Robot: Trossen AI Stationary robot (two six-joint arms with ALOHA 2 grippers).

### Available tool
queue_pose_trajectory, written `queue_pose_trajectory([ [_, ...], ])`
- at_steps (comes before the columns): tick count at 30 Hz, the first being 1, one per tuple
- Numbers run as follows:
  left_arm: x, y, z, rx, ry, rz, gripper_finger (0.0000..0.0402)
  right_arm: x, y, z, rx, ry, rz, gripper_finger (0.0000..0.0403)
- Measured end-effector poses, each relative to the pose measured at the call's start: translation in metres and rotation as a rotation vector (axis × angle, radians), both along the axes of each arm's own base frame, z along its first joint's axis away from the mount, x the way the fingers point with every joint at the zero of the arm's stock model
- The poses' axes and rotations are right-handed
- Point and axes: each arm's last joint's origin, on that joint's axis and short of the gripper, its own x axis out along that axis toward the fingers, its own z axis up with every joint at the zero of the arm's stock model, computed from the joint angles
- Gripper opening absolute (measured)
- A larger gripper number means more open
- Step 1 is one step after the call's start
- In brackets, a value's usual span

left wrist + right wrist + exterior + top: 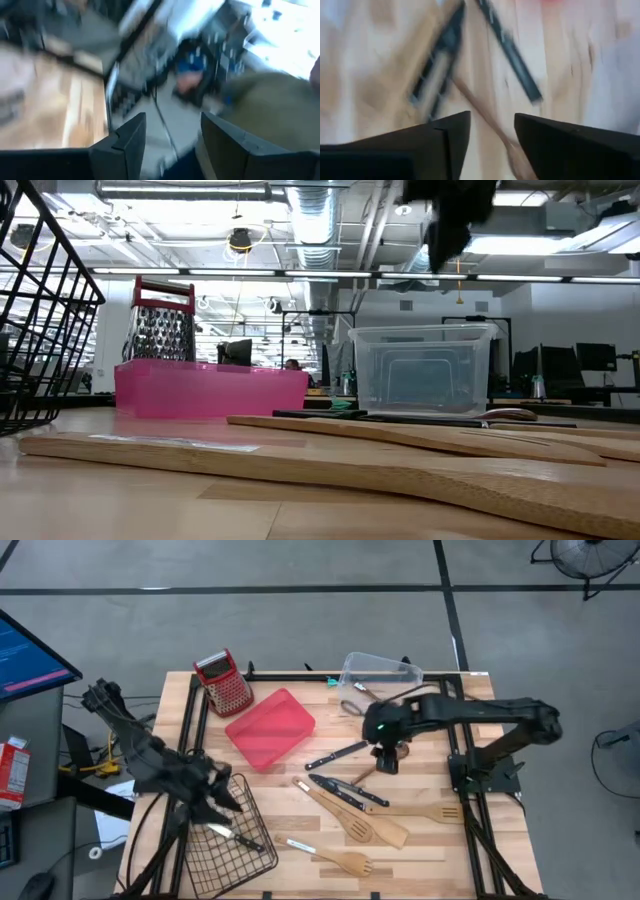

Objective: Pick & Place Kitchen Items
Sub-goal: Put the wooden serving spoon into the transparent bin

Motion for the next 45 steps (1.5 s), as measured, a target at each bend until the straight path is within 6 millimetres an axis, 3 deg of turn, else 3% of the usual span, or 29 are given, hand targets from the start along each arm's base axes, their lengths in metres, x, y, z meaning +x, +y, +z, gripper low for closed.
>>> queue_pose_trajectory([
  [7,-0.004,0.008,0.019,0.069,-0.208,0.104,0.0168,0.023,0.005,-0.050,-0.062,0.281,0.209,0.0258],
  [13,-0.004,0.008,0.018,0.091,-0.215,0.118,0.0168,0.039,0.018,-0.089,-0.069,0.414,0.345,0.0262],
  [17,-0.003,0.006,0.018,0.095,-0.210,0.117,0.0168,0.045,0.021,-0.104,-0.068,0.415,0.378,0.0260],
  [27,-0.001,0.005,0.017,0.146,-0.223,0.126,0.0168,0.018,-0.003,-0.131,-0.120,0.406,0.334,0.0260],
  [36,-0.001,0.006,0.017,0.147,-0.218,0.154,0.0168,-0.002,-0.001,-0.166,-0.147,0.383,0.369,0.0260],
  [40,-0.001,0.007,0.017,0.147,-0.213,0.184,0.0168,-0.003,0.000,-0.167,-0.145,0.382,0.365,0.0235],
  [45,-0.001,0.008,0.017,0.147,-0.210,0.201,0.0168,-0.004,0.000,-0.168,-0.113,0.389,0.364,0.0125],
])
